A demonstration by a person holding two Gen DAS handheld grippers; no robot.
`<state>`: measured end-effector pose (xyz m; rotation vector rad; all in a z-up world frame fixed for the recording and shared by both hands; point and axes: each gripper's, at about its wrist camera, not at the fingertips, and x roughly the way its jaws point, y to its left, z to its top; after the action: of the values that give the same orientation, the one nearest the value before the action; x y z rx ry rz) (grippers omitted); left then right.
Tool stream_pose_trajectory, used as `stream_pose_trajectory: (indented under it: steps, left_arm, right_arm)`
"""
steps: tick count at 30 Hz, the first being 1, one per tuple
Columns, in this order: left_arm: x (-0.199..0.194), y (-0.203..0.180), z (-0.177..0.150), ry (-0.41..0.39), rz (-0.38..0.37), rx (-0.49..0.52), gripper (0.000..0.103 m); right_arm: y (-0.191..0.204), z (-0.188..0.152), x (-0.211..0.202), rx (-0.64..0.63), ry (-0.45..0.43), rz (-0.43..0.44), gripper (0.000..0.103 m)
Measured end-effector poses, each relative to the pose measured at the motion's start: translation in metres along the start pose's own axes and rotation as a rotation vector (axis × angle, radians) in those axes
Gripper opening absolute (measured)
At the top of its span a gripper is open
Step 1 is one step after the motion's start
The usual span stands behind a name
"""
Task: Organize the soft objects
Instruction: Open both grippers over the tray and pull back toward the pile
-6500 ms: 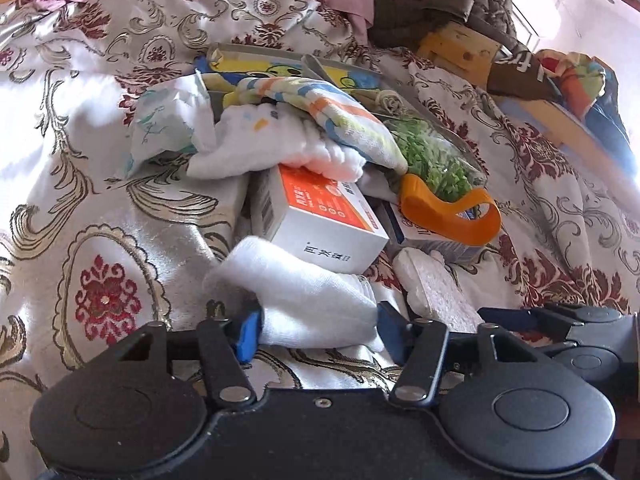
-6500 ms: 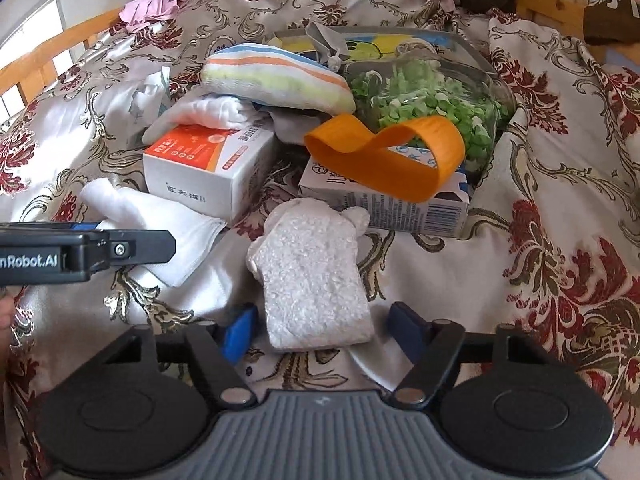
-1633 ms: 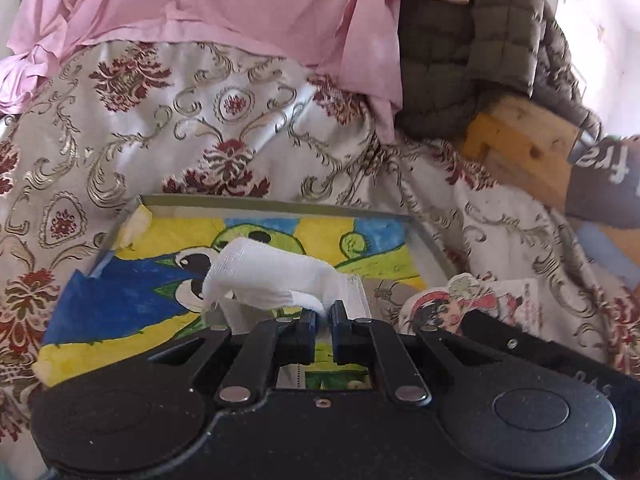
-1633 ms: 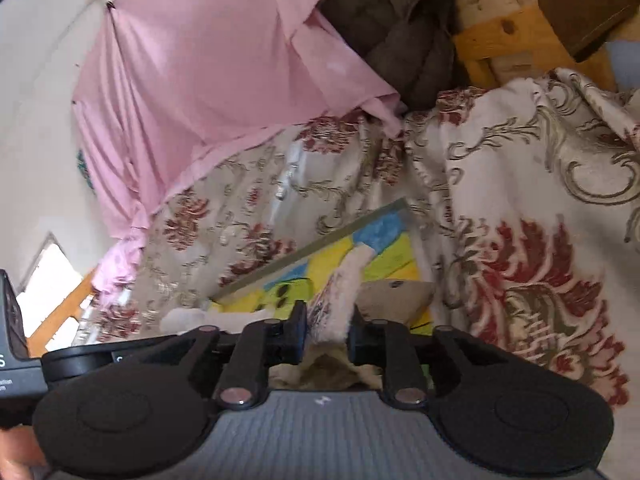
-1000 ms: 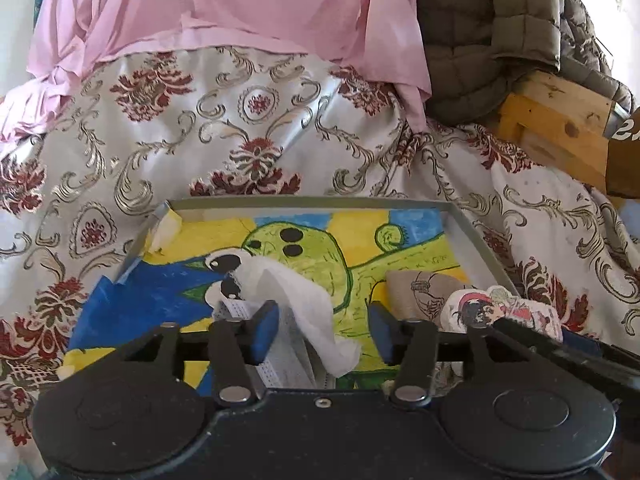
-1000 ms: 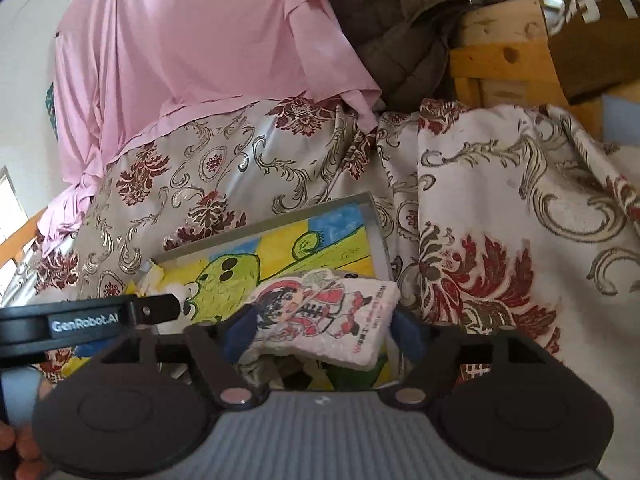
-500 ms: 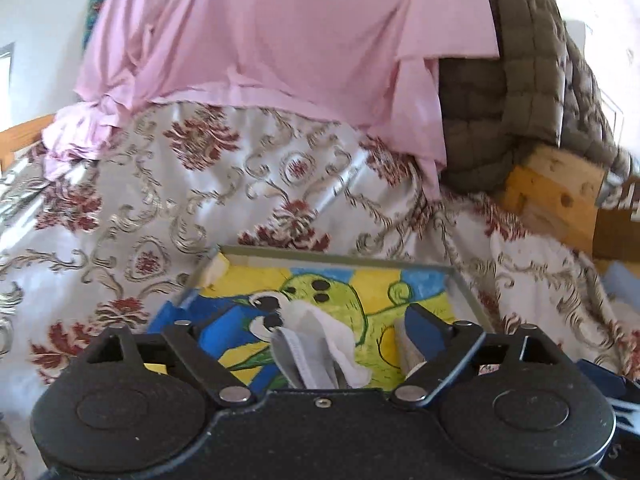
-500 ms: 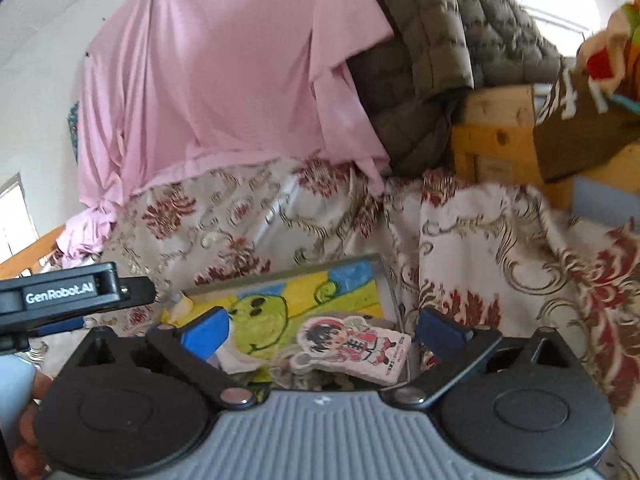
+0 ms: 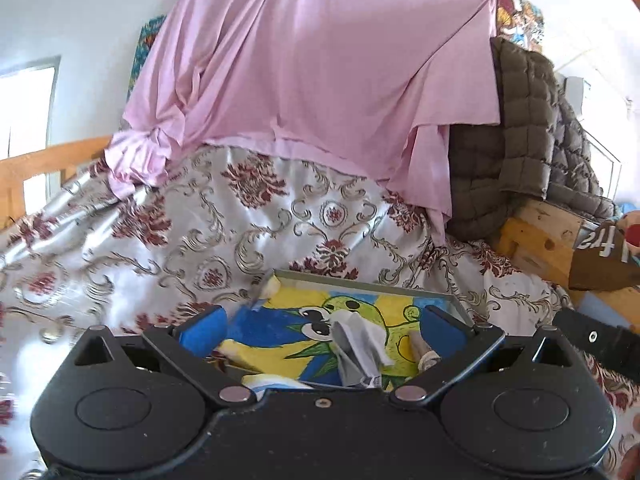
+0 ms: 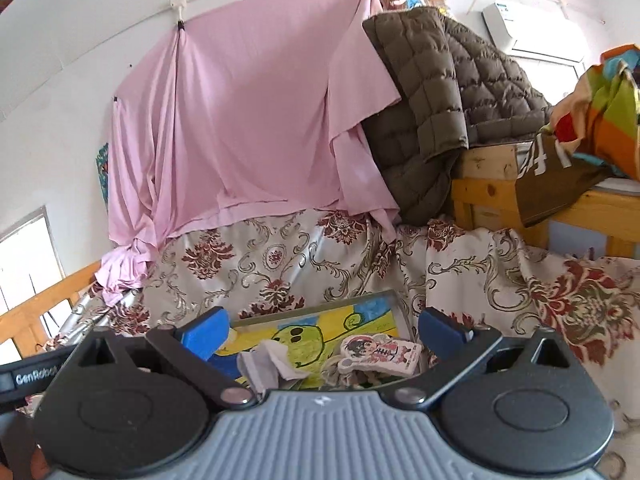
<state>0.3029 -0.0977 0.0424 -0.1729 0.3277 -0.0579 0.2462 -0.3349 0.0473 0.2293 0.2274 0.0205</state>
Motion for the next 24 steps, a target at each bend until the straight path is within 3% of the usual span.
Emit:
stream_pose_trajectory:
  steps: [14, 21, 24]
  left_arm:
    - [-0.097, 0.043, -0.041, -0.059, -0.004, 0.038, 0.102]
    - [-0.119, 0.058, -0.07, -0.036, 0.012, 0.036, 0.102]
    - [-0.12, 0.065, -0.082, 0.019, 0.011, 0.024, 0.102]
  right_arm:
    - [0.007, -0.042, -0.086, -0.02, -0.019, -0.022, 0.103]
    - [0.012, -0.066, -0.108, -0.051, 0.045, -0.032, 0.103]
    - [0.015, -0.074, -0.114, -0.054, 0.076, -0.04, 0.103]
